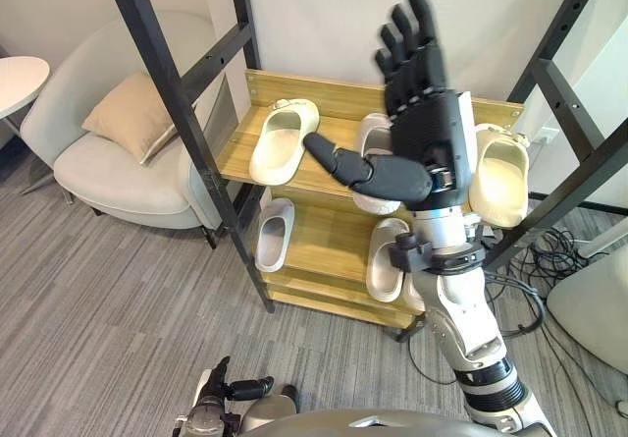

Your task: Organize the slippers on the shoe rack

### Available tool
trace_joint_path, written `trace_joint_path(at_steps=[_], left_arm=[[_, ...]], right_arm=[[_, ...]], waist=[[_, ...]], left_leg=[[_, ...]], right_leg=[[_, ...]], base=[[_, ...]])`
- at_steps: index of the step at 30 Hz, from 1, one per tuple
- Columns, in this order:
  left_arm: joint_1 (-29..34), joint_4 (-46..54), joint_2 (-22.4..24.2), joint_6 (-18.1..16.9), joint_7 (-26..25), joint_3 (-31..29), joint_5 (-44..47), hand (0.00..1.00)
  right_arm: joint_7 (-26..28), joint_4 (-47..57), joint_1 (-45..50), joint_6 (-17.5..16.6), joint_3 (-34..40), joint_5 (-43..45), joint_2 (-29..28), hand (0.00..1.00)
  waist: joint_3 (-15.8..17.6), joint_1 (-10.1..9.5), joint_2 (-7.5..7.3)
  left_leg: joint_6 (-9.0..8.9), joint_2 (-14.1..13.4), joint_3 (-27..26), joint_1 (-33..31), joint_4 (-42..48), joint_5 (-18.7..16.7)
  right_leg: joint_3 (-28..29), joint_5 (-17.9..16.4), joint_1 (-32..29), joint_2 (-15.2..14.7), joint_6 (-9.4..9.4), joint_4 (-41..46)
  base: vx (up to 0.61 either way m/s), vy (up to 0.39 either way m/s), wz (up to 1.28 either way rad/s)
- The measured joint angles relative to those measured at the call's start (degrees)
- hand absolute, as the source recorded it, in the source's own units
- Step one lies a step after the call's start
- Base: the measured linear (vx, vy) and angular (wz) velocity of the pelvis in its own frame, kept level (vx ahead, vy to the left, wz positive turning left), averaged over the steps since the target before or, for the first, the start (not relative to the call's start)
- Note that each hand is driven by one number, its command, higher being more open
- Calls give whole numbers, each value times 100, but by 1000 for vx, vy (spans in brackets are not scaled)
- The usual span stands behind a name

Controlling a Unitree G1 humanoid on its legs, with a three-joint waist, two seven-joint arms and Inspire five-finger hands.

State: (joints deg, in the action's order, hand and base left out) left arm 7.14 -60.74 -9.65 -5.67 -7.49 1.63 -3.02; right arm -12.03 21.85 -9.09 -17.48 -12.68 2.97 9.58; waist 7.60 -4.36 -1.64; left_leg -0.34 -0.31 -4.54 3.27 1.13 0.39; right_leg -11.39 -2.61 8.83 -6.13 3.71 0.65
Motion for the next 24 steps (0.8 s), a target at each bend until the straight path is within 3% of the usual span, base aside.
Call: trace_joint_path(at_steps=[3,10,24], left_arm=[[57,45,-1,-7,8,0,0,100],[95,46,-1,-6,63,0,-1,100],[100,57,-7,-40,162,-16,1,100]], right_arm=[[-336,-10,0,126,401,-729,206,100],[-618,-261,-75,366,905,-1403,481,100],[-579,-1978,-701,869,923,-1545,1270,100]], waist=[[-4,37,7],[-9,47,15],[17,-5,-10]], left_leg=[[5,-4,0,13,-5,5],[11,2,-2,142,-285,143],[31,42,26,54,-388,173]], right_leg=[[4,0,4,2,0,9],[13,0,-5,6,0,8],[7,34,-86,5,51,-105]], base=[[0,0,0],[0,0,0],[0,0,0]])
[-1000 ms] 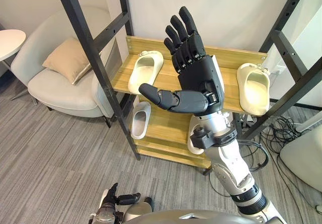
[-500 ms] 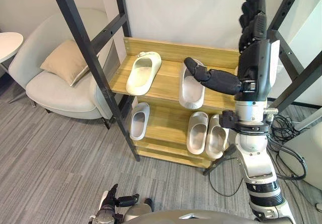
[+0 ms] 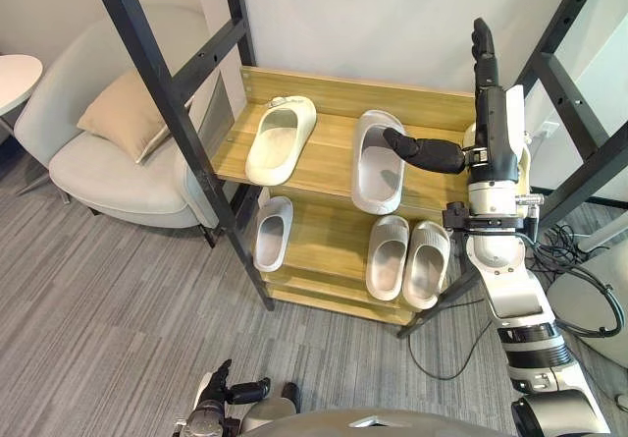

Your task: Organize the slippers on the shoe rack

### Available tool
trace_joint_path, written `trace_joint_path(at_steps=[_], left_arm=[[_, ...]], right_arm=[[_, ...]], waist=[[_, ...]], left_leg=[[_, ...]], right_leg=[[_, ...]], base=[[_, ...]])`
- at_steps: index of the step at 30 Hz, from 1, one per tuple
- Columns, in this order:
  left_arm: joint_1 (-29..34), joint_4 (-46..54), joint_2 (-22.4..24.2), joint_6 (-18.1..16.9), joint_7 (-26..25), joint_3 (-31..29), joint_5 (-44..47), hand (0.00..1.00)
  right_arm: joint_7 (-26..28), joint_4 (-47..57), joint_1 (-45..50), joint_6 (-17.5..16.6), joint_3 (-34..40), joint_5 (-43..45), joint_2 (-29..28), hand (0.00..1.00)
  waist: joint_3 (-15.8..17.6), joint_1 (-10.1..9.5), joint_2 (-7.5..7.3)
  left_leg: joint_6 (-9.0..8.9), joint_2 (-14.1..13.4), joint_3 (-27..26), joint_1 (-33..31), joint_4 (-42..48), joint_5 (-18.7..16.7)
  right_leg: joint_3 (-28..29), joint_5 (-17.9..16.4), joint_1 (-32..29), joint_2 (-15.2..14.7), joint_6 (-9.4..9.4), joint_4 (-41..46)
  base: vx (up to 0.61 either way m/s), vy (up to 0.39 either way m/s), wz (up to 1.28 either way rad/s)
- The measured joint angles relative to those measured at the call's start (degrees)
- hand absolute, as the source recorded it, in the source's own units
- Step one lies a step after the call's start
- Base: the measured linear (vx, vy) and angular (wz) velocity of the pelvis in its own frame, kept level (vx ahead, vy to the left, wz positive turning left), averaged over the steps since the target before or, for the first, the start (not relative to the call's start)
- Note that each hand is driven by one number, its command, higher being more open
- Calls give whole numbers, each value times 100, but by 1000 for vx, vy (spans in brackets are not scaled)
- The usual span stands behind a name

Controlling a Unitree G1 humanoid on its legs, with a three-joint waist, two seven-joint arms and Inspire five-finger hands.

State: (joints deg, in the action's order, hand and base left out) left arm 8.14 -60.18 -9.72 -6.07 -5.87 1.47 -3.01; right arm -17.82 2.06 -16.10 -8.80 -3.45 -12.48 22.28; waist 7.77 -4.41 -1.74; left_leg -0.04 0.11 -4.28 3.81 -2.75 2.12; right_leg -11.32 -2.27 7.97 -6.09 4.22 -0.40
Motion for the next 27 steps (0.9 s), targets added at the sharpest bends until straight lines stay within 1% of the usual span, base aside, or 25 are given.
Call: trace_joint_path(at_steps=[2,7,10,11,14,17,22,27], left_arm=[[0,23,-7,-16,3,-10,1,100],[-1,45,-14,-24,3,-17,6,100],[-7,105,-28,-32,5,-20,10,100],[-7,138,-30,-35,9,-20,11,100],[-8,148,-37,-89,11,-24,12,100],[-15,165,-38,-139,10,-64,19,100],[-24,278,-81,-143,9,-69,36,100],[-60,351,-118,-142,11,-70,122,100]], right_arm=[[22,-259,-27,119,-3,0,52,100],[98,-752,-199,189,-111,3,81,100],[164,-977,-318,207,-293,8,122,100],[166,-1018,-331,206,-297,16,122,0],[173,-1152,-479,204,-303,34,123,0],[193,-1395,-844,202,-425,127,165,0],[292,-1630,-1207,170,-763,155,209,0],[278,-1789,-1494,163,-783,261,212,0]], waist=[[24,-26,-25],[52,-32,-48],[130,-51,-72],[148,-85,-77],[170,-126,-91],[239,-131,-109],[325,-186,-201],[424,-285,-275]], left_leg=[[0,2,10,-30,-1,0],[2,6,11,-90,-1,-2],[2,5,12,-104,-1,-2],[2,7,13,-120,-1,-2],[3,11,20,-166,-1,-2],[7,17,43,-202,0,1],[8,19,106,-259,2,2],[8,20,137,-269,-2,2]], right_leg=[[-6,1,-24,1,1,-16],[0,8,-91,-2,10,-22],[2,9,-107,-2,12,-23],[0,9,-120,-4,12,-24],[-1,10,-165,-8,13,-24],[-12,17,-193,-8,25,-36],[-80,20,-201,-3,28,-72],[-90,25,-199,-4,33,-67]], base=[[0,0,0],[0,0,0],[0,0,0],[0,0,0],[0,0,0],[-2,-2,2],[5,-13,7],[-3,-3,4]])
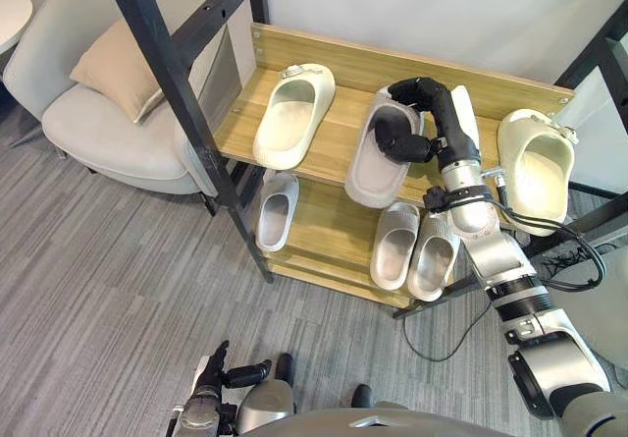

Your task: Organize the slippers on the shoe rack

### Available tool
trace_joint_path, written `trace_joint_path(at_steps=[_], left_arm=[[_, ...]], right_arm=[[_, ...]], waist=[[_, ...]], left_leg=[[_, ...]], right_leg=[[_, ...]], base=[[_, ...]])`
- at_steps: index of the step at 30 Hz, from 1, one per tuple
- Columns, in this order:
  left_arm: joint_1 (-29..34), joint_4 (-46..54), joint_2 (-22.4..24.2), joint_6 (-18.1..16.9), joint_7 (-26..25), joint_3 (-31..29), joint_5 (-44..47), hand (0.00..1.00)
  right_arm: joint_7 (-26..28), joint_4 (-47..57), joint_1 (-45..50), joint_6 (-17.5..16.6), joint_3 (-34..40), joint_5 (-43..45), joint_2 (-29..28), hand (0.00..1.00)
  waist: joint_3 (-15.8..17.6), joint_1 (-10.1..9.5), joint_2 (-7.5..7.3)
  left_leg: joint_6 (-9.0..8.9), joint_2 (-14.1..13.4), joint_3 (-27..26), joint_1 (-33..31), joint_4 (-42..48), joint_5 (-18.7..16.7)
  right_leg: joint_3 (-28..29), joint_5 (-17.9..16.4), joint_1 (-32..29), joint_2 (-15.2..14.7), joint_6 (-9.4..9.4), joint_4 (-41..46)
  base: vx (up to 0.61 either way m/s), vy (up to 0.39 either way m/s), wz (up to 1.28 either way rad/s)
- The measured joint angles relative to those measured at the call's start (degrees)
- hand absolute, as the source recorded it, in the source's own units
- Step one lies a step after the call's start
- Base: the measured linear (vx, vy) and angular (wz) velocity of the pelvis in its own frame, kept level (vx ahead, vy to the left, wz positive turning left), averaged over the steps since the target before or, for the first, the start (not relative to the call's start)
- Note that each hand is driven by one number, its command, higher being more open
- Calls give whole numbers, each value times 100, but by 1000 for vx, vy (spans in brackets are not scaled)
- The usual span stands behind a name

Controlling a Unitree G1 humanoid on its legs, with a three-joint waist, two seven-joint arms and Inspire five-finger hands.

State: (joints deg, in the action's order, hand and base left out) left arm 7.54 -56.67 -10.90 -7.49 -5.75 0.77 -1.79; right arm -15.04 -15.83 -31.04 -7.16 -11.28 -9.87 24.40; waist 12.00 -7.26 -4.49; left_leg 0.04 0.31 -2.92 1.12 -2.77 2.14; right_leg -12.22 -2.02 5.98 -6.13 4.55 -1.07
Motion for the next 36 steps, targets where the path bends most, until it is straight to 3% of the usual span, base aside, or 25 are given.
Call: trace_joint_path(at_steps=[10,16,20,26,31,36], left_arm=[[1,25,-2,3,6,0,-1,100],[15,22,0,51,2,-4,-63,100],[16,-3,8,74,6,5,-229,100],[15,-106,68,136,32,66,-346,100],[38,-233,110,138,64,132,-373,100],[11,-309,111,136,66,302,-374,100]], right_arm=[[112,291,124,-80,-10,92,2,0],[117,1911,649,-55,157,31,48,0],[31,3056,857,-348,540,-138,49,0],[13,3954,1412,-775,500,-98,-88,0],[532,4022,1722,-941,-204,914,-381,0],[1397,3920,2042,-938,-1468,1944,-475,0]], waist=[[6,2,-10],[2,163,18],[-31,314,72],[-192,357,215],[-312,457,347],[-395,450,438]], left_leg=[[0,-3,27,10,-17,0],[4,-32,-78,117,-38,-22],[6,-31,-149,206,-39,-50],[5,-29,-257,259,-56,-50],[3,-32,-340,316,-63,-49],[2,-31,-376,348,-92,-30]], right_leg=[[-5,19,7,-3,28,18],[72,24,13,-6,31,123],[143,25,61,-35,33,143],[218,26,62,-46,34,137],[299,23,83,-46,31,122],[330,20,86,-33,27,112]], base=[[0,-1,1],[-6,4,-8],[-16,9,-9],[-31,7,-9],[-35,1,-9],[-13,-1,-2]])
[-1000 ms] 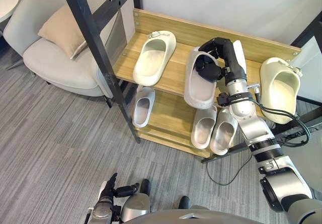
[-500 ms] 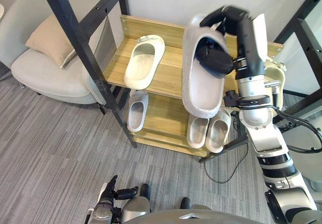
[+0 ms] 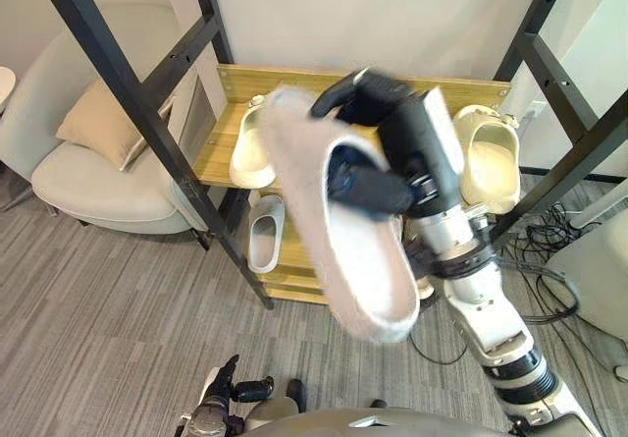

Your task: Organize the slippers on the shoe rack

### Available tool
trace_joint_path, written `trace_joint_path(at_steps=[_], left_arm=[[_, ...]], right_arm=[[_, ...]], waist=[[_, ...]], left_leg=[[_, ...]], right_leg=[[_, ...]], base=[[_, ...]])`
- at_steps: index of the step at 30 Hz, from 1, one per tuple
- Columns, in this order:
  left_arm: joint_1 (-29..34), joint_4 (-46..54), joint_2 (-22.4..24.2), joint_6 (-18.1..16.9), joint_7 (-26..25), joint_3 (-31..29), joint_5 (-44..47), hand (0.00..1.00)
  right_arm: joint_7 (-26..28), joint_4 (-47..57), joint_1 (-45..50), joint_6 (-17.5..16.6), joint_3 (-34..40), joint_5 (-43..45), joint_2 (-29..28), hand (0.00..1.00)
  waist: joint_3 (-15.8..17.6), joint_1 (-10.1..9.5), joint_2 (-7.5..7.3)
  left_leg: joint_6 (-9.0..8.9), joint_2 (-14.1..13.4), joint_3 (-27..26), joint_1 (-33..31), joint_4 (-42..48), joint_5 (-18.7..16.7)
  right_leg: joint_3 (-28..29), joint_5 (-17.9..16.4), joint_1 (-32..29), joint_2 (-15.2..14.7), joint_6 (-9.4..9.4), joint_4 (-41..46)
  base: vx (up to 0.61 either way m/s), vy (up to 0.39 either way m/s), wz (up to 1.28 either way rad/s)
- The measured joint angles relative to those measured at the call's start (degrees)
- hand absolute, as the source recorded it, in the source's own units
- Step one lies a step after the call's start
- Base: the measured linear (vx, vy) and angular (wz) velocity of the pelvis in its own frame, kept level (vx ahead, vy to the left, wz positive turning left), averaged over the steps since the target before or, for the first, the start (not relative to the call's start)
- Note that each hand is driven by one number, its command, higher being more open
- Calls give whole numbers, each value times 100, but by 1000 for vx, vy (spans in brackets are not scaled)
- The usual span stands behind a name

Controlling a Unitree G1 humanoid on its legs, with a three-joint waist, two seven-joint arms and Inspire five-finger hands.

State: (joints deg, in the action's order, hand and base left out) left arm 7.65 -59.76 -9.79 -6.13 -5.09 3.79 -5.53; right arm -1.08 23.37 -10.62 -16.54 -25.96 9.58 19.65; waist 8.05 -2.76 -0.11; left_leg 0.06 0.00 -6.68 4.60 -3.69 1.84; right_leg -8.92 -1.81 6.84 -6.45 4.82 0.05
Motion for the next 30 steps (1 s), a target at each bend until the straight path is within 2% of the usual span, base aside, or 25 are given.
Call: trace_joint_path(at_steps=[2,7,10,11,13,15,16,20,22,25,30], left_arm=[[1,-22,-17,0,1,33,-4,100],[-10,-51,-52,-6,5,114,-8,100],[-118,-55,-101,-23,11,276,-9,100],[-218,-69,-96,-22,15,278,-10,100],[-615,-22,-105,-151,13,277,2,100],[-870,11,-91,-223,5,278,31,100],[-1015,95,-83,-267,2,278,94,100],[-1166,481,-110,-420,17,256,409,100],[-1203,617,-111,-469,16,251,555,100],[-1284,910,-106,-569,34,142,967,100],[-1276,1296,-81,-771,138,-21,1194,100]], right_arm=[[437,-281,39,23,-514,359,-7,0],[936,-968,35,221,-1164,671,77,0],[1106,-1320,16,332,-1524,704,251,0],[1135,-1425,-14,381,-1626,704,314,0],[1209,-1882,-447,475,-1872,666,452,0],[1208,-2062,-765,494,-1917,549,537,0],[1154,-2134,-975,506,-1910,307,607,0],[1005,-2192,-1099,504,-1839,-299,883,0],[915,-2192,-1101,504,-1754,-520,977,0],[607,-2196,-1138,504,-1290,-1085,1109,0],[0,-2211,-1498,502,-595,-1514,1205,0]], waist=[[-46,-5,-14],[-84,-28,-27],[-69,-81,-17],[-20,-111,-9],[446,-174,100],[643,-224,178],[845,-253,191],[1224,-311,202],[1330,-314,224],[1578,-354,231],[1627,-388,251]], left_leg=[[0,3,-11,17,-17,7],[14,6,-11,7,-47,21],[27,2,-5,-234,120,0],[37,-2,12,-413,337,-73],[56,-132,146,-1303,1757,-607],[51,-229,235,-1869,2476,-849],[42,-263,300,-2221,2919,-987],[-6,-263,494,-3192,3923,-1324],[-4,-247,559,-3515,4205,-1381],[-24,-264,656,-4230,5051,-1670],[50,-371,734,-5185,6104,-2052]], right_leg=[[8,-1,4,2,0,0],[7,-7,-22,-13,1,22],[6,-35,-246,-37,-12,180],[0,-55,-382,-48,-21,307],[-68,-352,-930,-53,-54,1144],[-99,-598,-1410,-54,-65,1792],[-139,-812,-1781,-96,-71,2297],[-260,-1330,-2700,-252,-130,3495],[-321,-1445,-2998,-325,-146,3823],[-347,-1808,-3671,-461,-192,4713],[-394,-2205,-4535,-542,-194,5750]], base=[[0,0,0],[0,0,0],[-47,3,3],[-74,6,14],[-163,1,23],[-193,-11,20],[-288,-24,21],[-242,-28,24],[-137,-5,17],[-91,-7,12],[-28,-7,-5]])
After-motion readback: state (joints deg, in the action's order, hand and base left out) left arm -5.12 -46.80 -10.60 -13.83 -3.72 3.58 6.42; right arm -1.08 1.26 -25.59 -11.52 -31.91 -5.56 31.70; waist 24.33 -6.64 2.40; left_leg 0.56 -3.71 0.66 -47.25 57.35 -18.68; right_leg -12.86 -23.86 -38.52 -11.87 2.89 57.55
